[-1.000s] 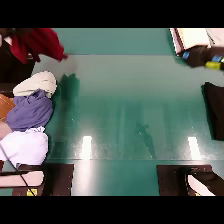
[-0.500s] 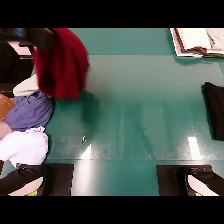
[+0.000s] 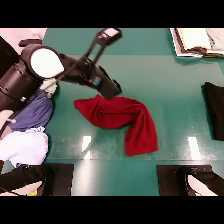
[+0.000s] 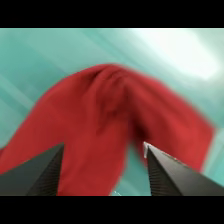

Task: Fold the shirts.

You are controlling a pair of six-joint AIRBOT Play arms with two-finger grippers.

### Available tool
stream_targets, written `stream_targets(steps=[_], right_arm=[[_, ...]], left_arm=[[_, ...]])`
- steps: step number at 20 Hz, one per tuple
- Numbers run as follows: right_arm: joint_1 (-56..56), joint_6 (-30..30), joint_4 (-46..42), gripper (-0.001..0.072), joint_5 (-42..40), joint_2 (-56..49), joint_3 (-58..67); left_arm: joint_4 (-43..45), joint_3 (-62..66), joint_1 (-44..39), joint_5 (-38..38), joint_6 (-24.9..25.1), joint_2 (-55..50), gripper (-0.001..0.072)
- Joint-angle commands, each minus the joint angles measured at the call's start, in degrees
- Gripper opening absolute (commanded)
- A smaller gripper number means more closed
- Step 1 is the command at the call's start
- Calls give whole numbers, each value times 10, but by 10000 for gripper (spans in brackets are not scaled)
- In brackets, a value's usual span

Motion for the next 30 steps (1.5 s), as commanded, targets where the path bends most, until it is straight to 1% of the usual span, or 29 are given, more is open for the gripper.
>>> stream_targets(steps=[1,4,7,9,11,15,17,18,19,20,21,24,25,27,29,30], right_arm=[[0,0,0,18,11,14,2],[0,0,0,18,12,14,2],[0,0,2,17,17,7,2],[0,0,2,18,25,-3,2],[0,1,7,18,43,-16,2],[1,11,7,18,76,-43,2],[1,12,7,18,89,-53,2],[1,12,7,18,95,-58,2],[1,12,7,18,107,-63,2],[1,12,6,18,123,-66,2],[-1,12,4,18,149,-70,2],[-35,50,4,18,260,-79,-9],[-53,58,4,18,277,-68,-38],[-96,59,4,18,274,-31,-133],[-141,63,4,18,254,16,-260],[-162,63,5,52,242,40,-334]], left_arm=[[-7,-12,107,-36,-44,-5,590],[-8,-78,225,-43,-56,-5,590],[-12,-186,291,-25,-56,-5,590],[-19,-246,310,9,-56,-15,590],[-29,-281,312,37,-58,-34,590],[-110,-290,310,56,-51,-88,591],[-132,-290,303,64,-42,-109,590],[-134,-290,297,75,-37,-113,558],[-140,-289,295,82,-37,-113,336],[-143,-284,295,83,-37,-113,139],[-142,-273,295,79,-36,-112,26],[-112,-231,295,66,-28,-80,28],[-99,-221,295,67,-24,-59,28],[-65,-209,295,66,-21,-15,28],[-34,-209,295,65,-21,16,28],[-28,-209,295,63,-21,23,28]])
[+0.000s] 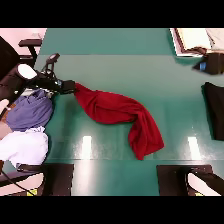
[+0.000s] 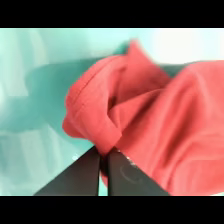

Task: Fold the shirts.

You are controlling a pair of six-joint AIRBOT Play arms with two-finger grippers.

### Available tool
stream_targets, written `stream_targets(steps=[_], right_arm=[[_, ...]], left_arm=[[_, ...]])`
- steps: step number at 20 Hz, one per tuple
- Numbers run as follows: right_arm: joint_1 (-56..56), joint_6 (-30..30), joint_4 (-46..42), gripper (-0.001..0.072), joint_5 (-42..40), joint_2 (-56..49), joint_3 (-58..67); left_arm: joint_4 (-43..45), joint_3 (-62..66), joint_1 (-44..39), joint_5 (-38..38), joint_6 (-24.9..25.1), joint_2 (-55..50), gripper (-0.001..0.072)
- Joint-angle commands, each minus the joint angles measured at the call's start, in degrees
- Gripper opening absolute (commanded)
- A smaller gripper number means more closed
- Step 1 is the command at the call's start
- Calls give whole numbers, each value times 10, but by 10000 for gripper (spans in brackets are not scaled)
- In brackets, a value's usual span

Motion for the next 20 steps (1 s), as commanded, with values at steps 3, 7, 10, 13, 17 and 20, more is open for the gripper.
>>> stream_targets(steps=[3,7,10,13,17,20], right_arm=[[-89,7,1,551,-49,91,-355],[-66,-30,59,408,-146,76,-556],[-15,-36,78,408,-187,21,-587],[35,-36,77,408,-210,-37,-558],[67,-38,61,67,-212,-94,-492],[61,-38,22,17,-186,-77,-421]], left_arm=[[40,7,0,-14,3,38,28],[40,7,0,-14,0,36,29],[40,7,0,-13,0,36,29],[40,7,0,-13,-2,36,29],[45,9,0,-13,-2,38,29],[51,34,0,-10,-2,65,28]])
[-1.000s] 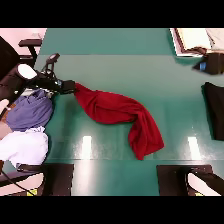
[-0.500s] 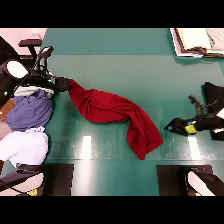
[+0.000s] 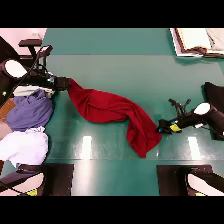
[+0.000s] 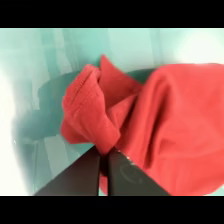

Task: Fold the shirts.

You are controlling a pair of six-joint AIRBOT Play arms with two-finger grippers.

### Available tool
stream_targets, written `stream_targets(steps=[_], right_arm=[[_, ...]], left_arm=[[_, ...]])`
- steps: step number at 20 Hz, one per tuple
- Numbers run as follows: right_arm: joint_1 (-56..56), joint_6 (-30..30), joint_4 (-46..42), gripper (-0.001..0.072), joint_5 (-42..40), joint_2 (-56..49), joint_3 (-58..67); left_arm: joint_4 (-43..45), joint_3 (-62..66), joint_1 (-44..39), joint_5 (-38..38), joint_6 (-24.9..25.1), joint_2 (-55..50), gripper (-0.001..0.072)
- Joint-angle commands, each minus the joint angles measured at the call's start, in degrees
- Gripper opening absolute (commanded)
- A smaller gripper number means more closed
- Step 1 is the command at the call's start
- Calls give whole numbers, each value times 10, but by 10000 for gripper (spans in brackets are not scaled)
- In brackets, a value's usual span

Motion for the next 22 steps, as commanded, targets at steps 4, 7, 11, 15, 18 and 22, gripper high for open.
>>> stream_targets(steps=[4,7,11,15,18,22], right_arm=[[-58,0,-71,17,79,110,232],[-117,-1,-70,17,109,181,390],[-177,-1,-70,17,149,232,544],[-234,-1,-70,17,189,244,638],[-247,11,-68,17,210,209,703],[-223,41,-71,16,253,114,738]], left_arm=[[30,149,0,4,-1,98,28],[25,263,0,0,-1,157,28],[23,355,0,-6,-14,236,27],[10,414,0,-27,-16,274,27],[10,434,0,-52,-16,271,27],[11,433,0,-174,-16,200,27]])
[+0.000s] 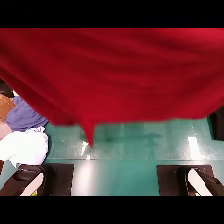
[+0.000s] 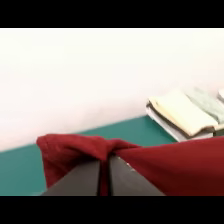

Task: Fold the shirts.

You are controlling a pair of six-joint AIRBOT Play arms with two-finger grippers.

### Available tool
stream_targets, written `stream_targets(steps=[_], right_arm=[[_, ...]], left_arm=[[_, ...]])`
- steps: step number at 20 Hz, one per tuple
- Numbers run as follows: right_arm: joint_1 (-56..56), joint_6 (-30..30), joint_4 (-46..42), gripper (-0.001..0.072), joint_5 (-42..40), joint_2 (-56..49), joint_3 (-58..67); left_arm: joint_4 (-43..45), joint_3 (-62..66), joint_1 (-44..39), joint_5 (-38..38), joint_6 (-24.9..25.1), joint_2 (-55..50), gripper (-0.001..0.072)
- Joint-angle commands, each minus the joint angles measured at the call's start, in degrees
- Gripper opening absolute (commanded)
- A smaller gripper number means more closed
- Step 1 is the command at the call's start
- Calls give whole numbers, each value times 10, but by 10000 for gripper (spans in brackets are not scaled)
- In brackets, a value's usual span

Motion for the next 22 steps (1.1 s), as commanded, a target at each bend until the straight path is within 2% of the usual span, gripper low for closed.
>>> stream_targets(steps=[1,4,6,8,12,13,14,15,17,19,22], right_arm=[[27,26,-5,17,52,-85,30],[83,42,-22,16,88,-202,30],[131,51,-90,16,114,-291,30],[168,51,-136,17,122,-376,30],[192,51,-134,17,59,-494,31],[192,51,-133,36,43,-508,31],[191,51,-133,279,33,-515,31],[187,50,-132,515,32,-516,31],[171,38,-100,531,38,-508,31],[139,29,-34,501,54,-487,30],[94,15,33,500,35,-414,-49]], left_arm=[[1,7,1,-116,-1,-67,27],[1,-51,1,-148,0,-158,27],[2,-121,1,-143,0,-218,28],[5,-189,1,-116,6,-284,28],[19,-244,1,-12,15,-402,30],[24,-244,1,3,15,-418,128],[25,-244,1,12,14,-424,446],[26,-241,1,16,13,-424,624],[26,-216,13,-26,12,-419,621],[25,-209,40,-68,13,-396,621],[23,-276,91,-85,13,-326,621]])
